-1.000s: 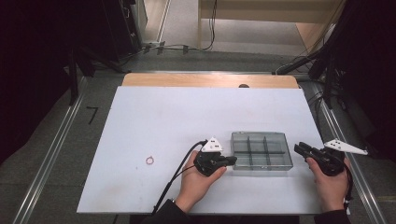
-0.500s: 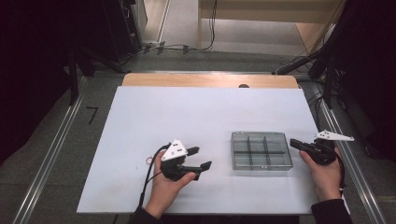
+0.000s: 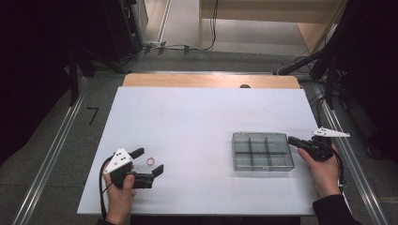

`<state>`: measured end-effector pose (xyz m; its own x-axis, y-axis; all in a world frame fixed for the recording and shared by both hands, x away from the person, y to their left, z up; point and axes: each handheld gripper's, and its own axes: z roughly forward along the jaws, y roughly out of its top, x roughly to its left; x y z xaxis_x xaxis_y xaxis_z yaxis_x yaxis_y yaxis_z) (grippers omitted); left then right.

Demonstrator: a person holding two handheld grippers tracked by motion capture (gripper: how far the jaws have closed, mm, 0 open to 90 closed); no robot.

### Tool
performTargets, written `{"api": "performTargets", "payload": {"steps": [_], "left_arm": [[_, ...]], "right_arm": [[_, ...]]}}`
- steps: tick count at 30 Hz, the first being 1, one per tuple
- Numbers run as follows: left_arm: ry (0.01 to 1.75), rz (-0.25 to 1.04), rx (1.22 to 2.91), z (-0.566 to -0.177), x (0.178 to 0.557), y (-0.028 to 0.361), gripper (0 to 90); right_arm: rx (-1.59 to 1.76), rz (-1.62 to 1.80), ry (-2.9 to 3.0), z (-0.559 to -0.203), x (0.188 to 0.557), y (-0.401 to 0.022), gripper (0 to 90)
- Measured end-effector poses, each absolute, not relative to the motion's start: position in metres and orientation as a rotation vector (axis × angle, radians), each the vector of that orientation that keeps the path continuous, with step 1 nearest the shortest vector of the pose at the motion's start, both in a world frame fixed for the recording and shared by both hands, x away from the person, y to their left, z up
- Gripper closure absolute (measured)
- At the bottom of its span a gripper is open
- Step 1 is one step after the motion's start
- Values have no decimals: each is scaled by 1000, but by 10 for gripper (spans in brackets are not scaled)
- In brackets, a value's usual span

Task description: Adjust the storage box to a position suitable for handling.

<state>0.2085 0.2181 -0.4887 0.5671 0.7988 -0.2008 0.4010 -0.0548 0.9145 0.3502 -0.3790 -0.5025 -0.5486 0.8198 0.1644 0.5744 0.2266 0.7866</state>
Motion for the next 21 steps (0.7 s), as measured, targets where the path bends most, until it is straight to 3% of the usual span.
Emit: {"api": "performTargets", "payload": {"steps": [10,21], "left_arm": [[1117,492,1620,-503,202,262,0],[1077,494,1631,-507,201,257,0]], "right_arm": [[1297,1209,2247,-503,356,-375,882],[1260,1242,2271,-503,369,-369,883]]}}
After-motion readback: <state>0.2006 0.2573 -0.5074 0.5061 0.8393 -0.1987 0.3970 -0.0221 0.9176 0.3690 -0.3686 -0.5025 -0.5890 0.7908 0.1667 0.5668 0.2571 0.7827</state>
